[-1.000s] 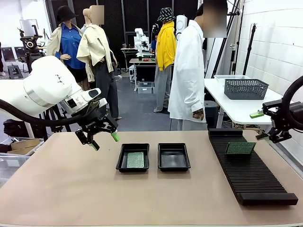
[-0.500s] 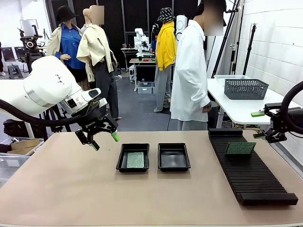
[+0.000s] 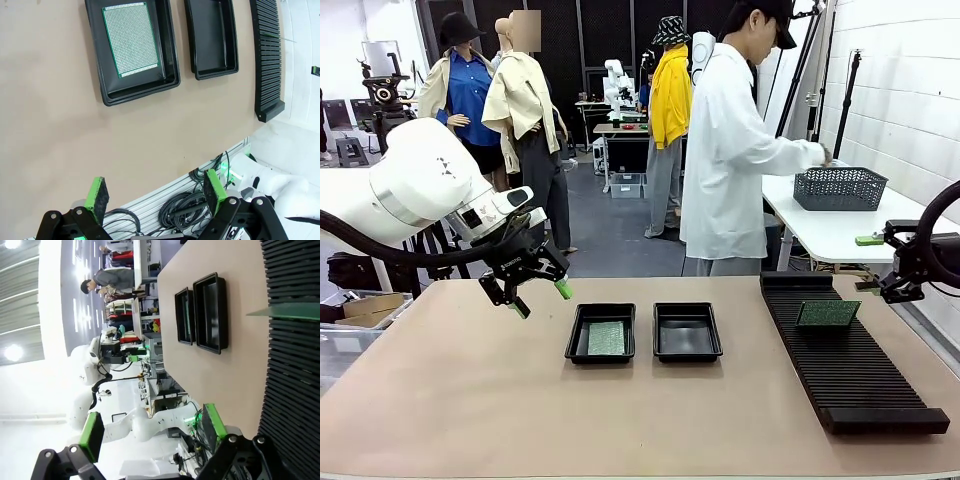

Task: Inspect and transfer BCBs to ESD trays.
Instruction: Pick up the ESD tray and place it on the left side of the table.

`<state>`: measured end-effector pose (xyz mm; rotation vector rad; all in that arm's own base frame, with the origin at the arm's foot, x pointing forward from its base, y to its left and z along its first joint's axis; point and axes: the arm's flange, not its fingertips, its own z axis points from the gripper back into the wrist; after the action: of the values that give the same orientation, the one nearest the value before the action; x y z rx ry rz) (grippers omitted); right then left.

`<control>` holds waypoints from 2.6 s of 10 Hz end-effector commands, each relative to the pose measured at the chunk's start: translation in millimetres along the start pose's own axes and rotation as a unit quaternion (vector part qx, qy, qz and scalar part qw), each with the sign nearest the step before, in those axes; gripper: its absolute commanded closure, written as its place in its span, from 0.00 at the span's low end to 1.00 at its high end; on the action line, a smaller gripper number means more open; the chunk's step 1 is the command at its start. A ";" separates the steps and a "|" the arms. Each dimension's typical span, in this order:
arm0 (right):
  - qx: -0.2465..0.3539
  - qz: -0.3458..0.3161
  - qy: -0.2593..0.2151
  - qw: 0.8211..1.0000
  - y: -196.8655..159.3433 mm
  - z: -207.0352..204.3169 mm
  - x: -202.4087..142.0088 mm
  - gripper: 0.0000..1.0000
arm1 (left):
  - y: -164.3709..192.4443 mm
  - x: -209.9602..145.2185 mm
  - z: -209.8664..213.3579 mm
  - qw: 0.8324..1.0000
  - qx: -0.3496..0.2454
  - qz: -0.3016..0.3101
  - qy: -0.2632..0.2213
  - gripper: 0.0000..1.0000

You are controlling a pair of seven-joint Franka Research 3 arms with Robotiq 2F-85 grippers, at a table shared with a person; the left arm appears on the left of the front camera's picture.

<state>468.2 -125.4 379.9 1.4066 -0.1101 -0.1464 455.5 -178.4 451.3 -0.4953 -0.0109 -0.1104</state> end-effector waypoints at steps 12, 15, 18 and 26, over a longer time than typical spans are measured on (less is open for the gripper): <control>0.005 -0.006 0.011 1.000 -6.8 -1.2 8.5 0.00 | 15.1 29.2 -36.7 0.995 0.047 0.042 -0.077 0.00; 0.005 -0.006 0.011 1.000 -6.8 -1.2 8.5 0.00 | 28.4 54.1 -68.6 0.997 0.043 0.046 -0.052 0.00; 0.005 -0.006 0.011 1.000 -6.8 -1.2 8.5 0.00 | 35.7 80.4 -91.1 0.997 0.060 0.023 -0.052 0.00; 0.005 -0.006 0.011 1.000 -6.8 -1.2 8.5 0.00 | 40.6 119.2 -114.1 0.997 0.064 0.010 -0.035 0.03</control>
<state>477.4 -127.2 372.4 1.4203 -0.0816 -0.1380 571.6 -205.3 334.2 -0.3875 -0.0943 -0.0738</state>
